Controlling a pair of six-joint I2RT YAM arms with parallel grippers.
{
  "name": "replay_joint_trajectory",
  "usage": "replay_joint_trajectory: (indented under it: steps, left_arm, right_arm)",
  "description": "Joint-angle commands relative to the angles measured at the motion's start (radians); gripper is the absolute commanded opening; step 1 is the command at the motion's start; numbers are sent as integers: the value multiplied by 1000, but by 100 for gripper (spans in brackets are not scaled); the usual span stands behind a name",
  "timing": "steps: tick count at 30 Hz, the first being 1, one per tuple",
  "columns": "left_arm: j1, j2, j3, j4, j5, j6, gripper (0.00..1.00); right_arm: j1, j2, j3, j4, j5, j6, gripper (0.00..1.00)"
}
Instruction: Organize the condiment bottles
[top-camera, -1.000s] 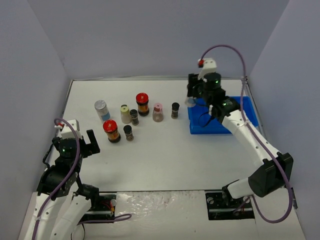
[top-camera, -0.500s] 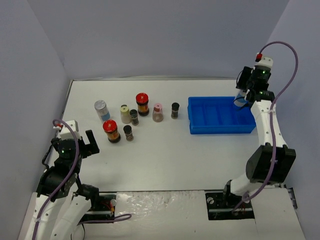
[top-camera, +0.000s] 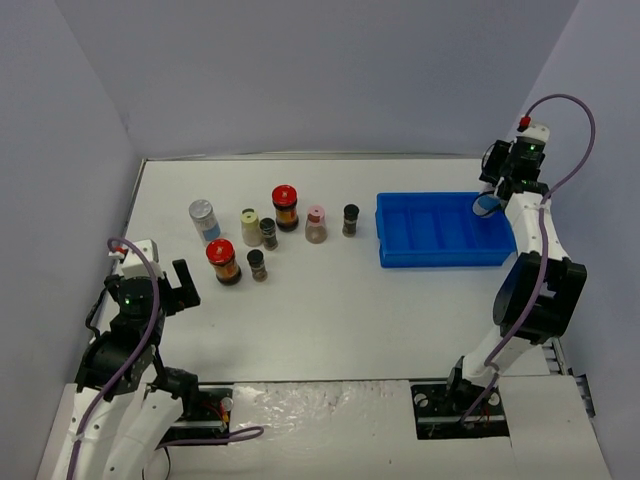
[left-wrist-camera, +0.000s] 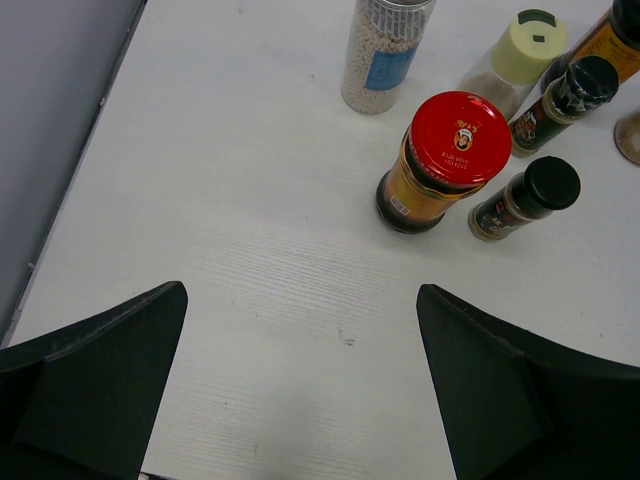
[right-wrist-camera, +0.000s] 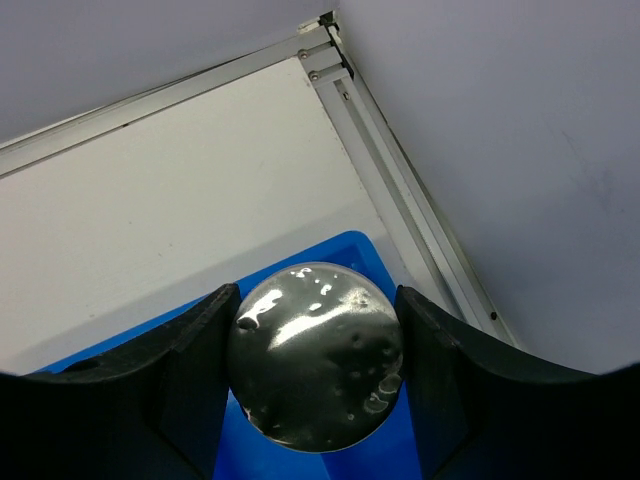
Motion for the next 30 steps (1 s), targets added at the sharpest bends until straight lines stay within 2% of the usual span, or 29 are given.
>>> replay_joint_trajectory:
  steps: [1, 20, 25, 27, 30]
  left_arm:
    - [6, 20, 19, 73, 9, 4, 97]
    - [7, 32, 13, 80, 33, 4, 97]
    - [7, 38, 11, 80, 55, 2, 97]
    - [7, 41, 10, 83, 75, 5, 97]
    - [7, 72, 20, 86, 78, -29, 97]
  right_arm:
    - [-15, -8, -7, 216, -24, -9, 0]
    - [-17, 98, -102, 348, -63, -30, 2]
    - [-17, 95, -126, 356, -81, -23, 43]
    - [-17, 86, -125, 337, -85, -24, 63]
    - [-16, 37, -113, 301, -100, -13, 82]
